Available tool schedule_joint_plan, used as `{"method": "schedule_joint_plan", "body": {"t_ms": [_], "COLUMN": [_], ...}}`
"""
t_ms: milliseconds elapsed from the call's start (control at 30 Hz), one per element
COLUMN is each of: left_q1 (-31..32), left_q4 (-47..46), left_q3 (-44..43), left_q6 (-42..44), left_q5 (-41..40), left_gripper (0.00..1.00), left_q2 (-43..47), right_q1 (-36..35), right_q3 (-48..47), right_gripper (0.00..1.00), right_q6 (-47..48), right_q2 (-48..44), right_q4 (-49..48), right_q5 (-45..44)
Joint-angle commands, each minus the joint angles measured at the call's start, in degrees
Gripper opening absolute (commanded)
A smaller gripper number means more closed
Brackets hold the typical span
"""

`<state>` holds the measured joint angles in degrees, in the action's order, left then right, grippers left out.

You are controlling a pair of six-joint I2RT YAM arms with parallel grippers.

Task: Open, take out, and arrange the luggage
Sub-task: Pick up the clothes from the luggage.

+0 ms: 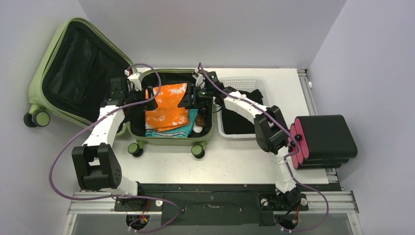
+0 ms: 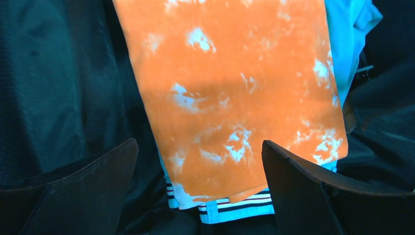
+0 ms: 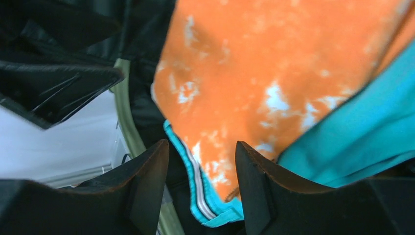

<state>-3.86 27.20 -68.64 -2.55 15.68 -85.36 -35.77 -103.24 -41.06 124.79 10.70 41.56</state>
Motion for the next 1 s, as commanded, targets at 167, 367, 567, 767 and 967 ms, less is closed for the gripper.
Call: {"method": "schedule_joint_plan", "body": {"t_ms": [167,367,567,767,967], "left_q1": [0.48,1.40,2.32,2.66,2.65], "left_q4": [-4.41,-4.29,-3.76,-3.57,-4.68], "left_q3": [1.92,1.57,0.96,1.50,3.46], "left_q6": [1.38,2.02,2.28,2.26,2.22], "left_q5": [4.94,4.12,3.73,3.70,3.53], "left_gripper": [0.96,0.96,0.96,0.96,0.96], "left_q2": [-3.67,-8.05,-11.56,-12.16,-11.24], "right_q1": [1.28,2.54,2.45,1.58,0.59], "right_q3": [-5.06,-3.91,-3.65,-4.03,-3.42], "right_gripper": [0.48,0.48,0.49,0.49,0.49], "right_q6": [-2.75,-2.14,-3.22,-6.89,-11.70], "right_q2": [5.93,5.71,4.82,7.69,8.66], "right_q4": [5.22,7.41,6.51,3.50,-2.38], "right_q5": [-4.93,-5.61,-4.72,-2.59,0.62]}}
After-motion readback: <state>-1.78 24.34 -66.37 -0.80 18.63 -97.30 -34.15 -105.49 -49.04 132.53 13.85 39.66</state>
